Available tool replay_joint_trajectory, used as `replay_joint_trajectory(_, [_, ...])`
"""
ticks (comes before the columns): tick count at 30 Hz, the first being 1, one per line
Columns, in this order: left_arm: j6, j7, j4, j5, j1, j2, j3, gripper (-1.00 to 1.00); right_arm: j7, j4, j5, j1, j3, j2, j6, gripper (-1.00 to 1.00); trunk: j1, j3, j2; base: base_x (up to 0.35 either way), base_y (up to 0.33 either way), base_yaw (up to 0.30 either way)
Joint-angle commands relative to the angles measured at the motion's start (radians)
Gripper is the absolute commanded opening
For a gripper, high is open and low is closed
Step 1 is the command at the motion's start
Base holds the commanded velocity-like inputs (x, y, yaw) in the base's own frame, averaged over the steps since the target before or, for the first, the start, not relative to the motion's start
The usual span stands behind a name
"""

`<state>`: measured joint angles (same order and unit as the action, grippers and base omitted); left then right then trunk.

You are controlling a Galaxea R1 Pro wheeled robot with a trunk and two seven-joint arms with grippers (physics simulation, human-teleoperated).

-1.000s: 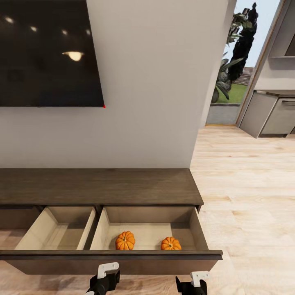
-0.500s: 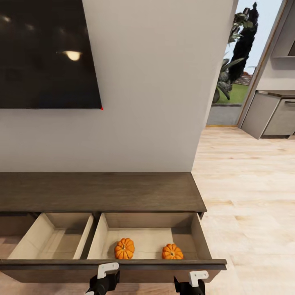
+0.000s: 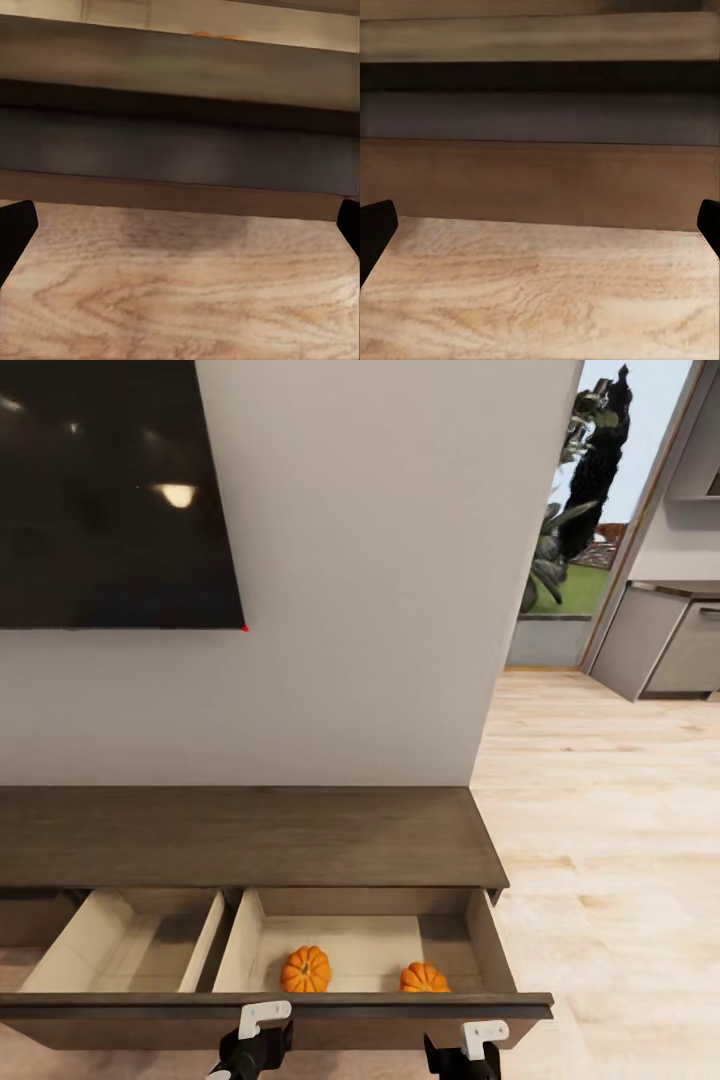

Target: Place each of the two pumpkins and all three candles from the living room inside a cabinet in the living room (use any cabinet), then make sure every cabinet is closed, and position the cauldron so it is next to a table in the living room.

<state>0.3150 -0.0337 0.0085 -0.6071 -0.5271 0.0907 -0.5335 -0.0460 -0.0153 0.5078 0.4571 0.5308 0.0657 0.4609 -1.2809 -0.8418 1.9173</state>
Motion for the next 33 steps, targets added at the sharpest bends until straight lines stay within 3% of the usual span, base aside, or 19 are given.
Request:
replay_joint_trajectory(1, [0.000, 0.000, -0.001, -0.002, -0.001, 0.000, 0.007, 1.00, 0.000, 0.000, 0.000, 0.000, 0.000, 0.000, 0.000, 1.00, 0.000, 0.000, 0.000, 0.318, 0.000, 0.000])
replay_joint_trajectory(33, [0.001, 0.000, -0.001, -0.002, -0.001, -0.002, 0.007, 1.00, 0.000, -0.009, -0.002, 0.002, 0.001, 0.002, 0.000, 1.00, 0.000, 0.000, 0.000, 0.308, 0.000, 0.000])
